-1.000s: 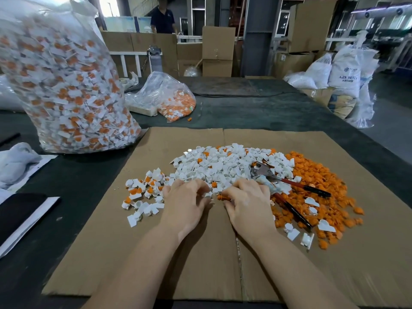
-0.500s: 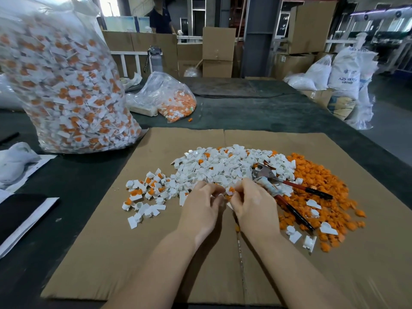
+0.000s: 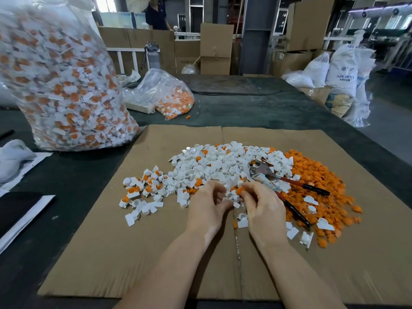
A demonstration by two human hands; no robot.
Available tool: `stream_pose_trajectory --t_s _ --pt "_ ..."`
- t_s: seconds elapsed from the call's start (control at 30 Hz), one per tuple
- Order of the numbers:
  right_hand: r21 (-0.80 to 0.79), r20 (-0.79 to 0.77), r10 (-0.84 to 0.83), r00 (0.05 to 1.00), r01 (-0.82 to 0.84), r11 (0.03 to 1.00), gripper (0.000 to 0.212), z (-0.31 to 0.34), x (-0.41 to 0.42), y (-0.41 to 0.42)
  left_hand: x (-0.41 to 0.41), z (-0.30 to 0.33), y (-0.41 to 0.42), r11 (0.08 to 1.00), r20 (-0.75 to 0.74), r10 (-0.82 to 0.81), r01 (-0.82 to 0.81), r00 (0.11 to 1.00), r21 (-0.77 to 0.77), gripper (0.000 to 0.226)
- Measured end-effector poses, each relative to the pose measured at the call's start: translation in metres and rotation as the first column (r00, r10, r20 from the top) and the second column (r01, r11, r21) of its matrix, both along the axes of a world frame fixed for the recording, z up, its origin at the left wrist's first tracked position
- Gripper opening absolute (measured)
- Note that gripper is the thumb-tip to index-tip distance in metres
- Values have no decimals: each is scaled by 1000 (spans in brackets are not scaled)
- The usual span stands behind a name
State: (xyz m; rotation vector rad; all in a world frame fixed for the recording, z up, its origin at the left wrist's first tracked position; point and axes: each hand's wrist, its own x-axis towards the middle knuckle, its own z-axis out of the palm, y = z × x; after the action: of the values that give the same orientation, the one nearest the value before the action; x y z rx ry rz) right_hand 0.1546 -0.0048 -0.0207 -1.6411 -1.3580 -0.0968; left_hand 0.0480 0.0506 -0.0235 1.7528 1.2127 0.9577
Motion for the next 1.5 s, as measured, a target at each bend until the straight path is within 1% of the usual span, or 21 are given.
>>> stream_pose_trajectory --t_s 0.13,0.23,0.3,0.43,0.57,0.67,0.8,0.97,1.1,1.27,1.33,1.4,1.5 --pt "-30 -42 16 999 -18 999 4 1 1 -2 -1 0 -1 999 83 13 -10 996 -38 30" --pt "-40 -41 19 999 -21 999 4 1 0 -2 -3 0 -1 1000 62 12 -12 998 6 23" --pt "-40 -34 13 999 -14 999 4 0 0 -2 -5 1 -1 1000 80 8 -10 997 21 20" --pt "-51 -3 17 1000 -17 999 8 -1 0 -2 -6 2 -2 1000 181 -12 17 983 -23 21" --pt "-83 56 52 997 -47 995 11 -2 -1 -1 -8 1 -2 1000 202 6 -1 979 -25 22" --pt "-96 110 40 993 -29 995 16 -2 -2 -1 -9 3 -2 1000 205 -6 12 979 -28 22" --pt "-111 125 32 992 -18 994 24 -3 -2 -1 -10 4 -4 997 246 -15 31 969 -63 25" --pt "-109 186 51 981 -31 994 28 -3 -3 -2 -9 4 -6 999 230 -18 28 973 -41 27" --pt "-103 202 61 978 -41 994 29 -4 -3 -1 -8 2 -6 1000 196 -9 9 981 1 29" --pt "-88 215 69 974 -51 995 33 -3 -3 -1 -9 2 -11 998 122 -33 26 992 54 33" --pt "-84 211 74 975 -58 995 31 -2 -3 -2 -9 2 -9 1000 153 -3 -2 988 28 31" --pt "-72 193 90 977 -78 994 25 -2 -3 -3 -9 3 -7 998 223 47 -38 974 -42 27" --pt "-52 91 118 989 -114 992 12 -1 -2 -3 -10 3 -4 987 304 74 -28 950 -155 25"
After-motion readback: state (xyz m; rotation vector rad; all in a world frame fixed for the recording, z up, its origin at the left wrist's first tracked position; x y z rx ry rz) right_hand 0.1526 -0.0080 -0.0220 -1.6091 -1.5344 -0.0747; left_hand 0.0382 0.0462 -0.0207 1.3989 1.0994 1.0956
